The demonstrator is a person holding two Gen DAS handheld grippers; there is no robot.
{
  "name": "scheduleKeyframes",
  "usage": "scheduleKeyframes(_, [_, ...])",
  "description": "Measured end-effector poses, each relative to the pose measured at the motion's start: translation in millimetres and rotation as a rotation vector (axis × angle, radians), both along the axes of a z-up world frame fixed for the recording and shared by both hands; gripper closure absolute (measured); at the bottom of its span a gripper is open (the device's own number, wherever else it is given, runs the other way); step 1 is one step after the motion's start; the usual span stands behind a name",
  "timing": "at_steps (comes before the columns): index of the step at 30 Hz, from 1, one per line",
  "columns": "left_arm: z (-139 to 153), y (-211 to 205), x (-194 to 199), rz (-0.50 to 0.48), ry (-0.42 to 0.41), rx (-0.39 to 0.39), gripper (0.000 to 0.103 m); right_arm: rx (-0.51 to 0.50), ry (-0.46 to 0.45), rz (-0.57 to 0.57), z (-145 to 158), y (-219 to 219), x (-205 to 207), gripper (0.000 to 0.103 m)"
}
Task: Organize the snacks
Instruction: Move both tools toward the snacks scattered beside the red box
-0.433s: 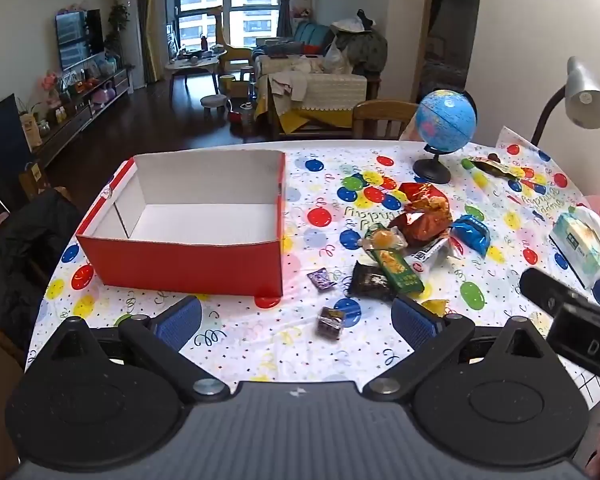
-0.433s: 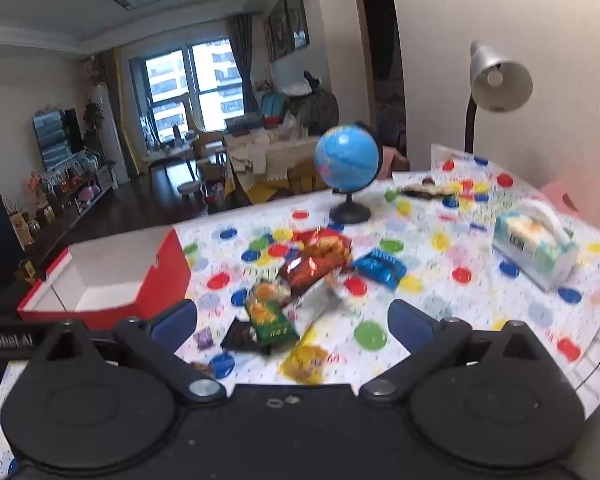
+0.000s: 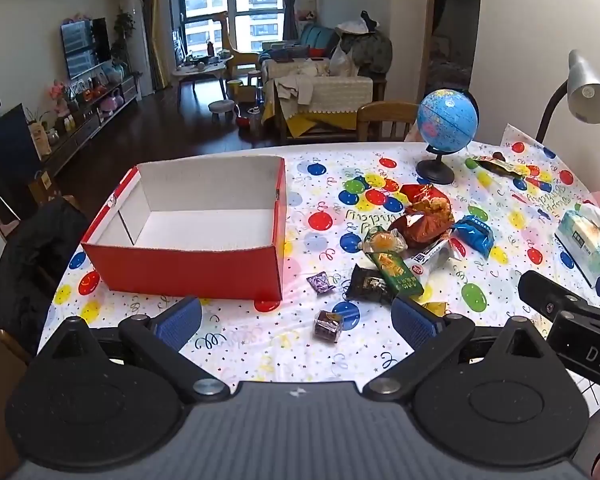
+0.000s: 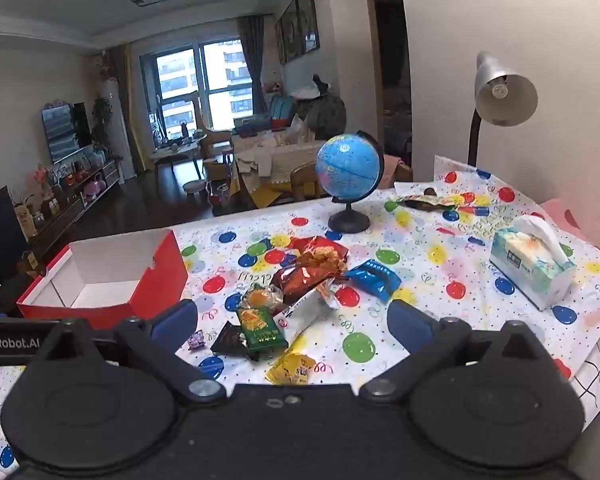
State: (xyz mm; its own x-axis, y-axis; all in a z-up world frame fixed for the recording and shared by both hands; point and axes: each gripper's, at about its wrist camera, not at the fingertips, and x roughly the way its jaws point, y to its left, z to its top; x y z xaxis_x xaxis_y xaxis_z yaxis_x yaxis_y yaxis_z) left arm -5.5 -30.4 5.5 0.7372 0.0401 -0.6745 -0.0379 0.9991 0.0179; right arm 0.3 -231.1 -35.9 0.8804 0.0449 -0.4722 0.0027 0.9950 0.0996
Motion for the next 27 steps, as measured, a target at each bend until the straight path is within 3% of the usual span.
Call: scheduleKeyframes(27, [3.6, -3.5, 0.0, 0.006, 0.0, 0.012, 0.001, -0.006, 0.023, 0.033, 0.7, -1.9, 0.6, 0.006])
